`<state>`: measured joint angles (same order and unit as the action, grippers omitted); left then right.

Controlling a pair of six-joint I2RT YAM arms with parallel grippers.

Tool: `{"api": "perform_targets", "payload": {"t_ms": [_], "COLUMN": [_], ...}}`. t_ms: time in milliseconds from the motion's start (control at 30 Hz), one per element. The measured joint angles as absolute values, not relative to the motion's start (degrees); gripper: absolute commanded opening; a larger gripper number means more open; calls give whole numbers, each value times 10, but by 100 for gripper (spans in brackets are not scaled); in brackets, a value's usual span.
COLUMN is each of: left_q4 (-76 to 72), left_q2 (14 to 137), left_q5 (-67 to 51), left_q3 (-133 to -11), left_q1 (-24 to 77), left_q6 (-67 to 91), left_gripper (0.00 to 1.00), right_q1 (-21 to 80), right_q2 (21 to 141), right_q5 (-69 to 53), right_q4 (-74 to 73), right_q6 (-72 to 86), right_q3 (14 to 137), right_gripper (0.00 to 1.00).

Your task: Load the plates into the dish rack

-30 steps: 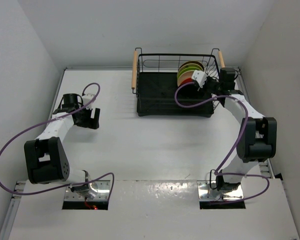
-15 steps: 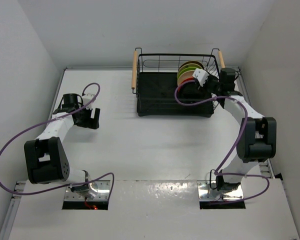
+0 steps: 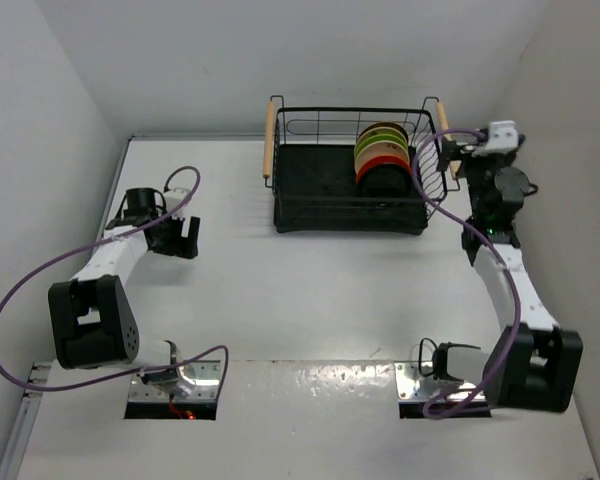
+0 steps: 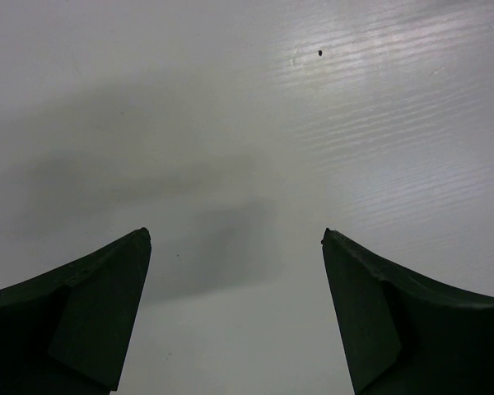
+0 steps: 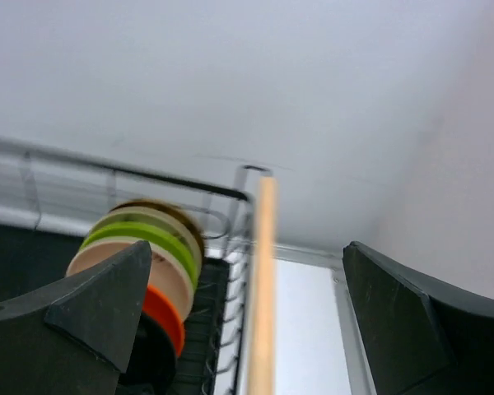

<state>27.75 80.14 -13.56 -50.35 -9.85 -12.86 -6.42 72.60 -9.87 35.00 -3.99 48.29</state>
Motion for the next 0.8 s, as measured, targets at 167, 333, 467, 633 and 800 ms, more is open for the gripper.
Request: {"api": "perform_targets", "payload": {"t_ms": [167, 333, 467, 633, 800], "left_q4": [274, 271, 267, 262, 260], "left_q2": [800, 800, 800, 800, 796], "left_q5": [-134, -135, -136, -137, -139], "left_q3": [-503, -503, -503, -500, -497], "left_q1": [-98, -98, -98, -95, -94], "left_q6": [-128, -128, -124, -123, -119], "left_gripper": [90, 90, 90, 90, 90], "right_q1": [-125, -228, -236, -236, -236], "right_q2": [604, 529, 477, 493, 551], "right_q5": [60, 143, 166, 194, 231], "right_q4": [274, 133, 79, 13, -101], "right_q6": [96, 222, 295, 408, 514], "right_q3": [409, 335, 239, 225, 283], "right_gripper": [99, 99, 99, 99, 99]}}
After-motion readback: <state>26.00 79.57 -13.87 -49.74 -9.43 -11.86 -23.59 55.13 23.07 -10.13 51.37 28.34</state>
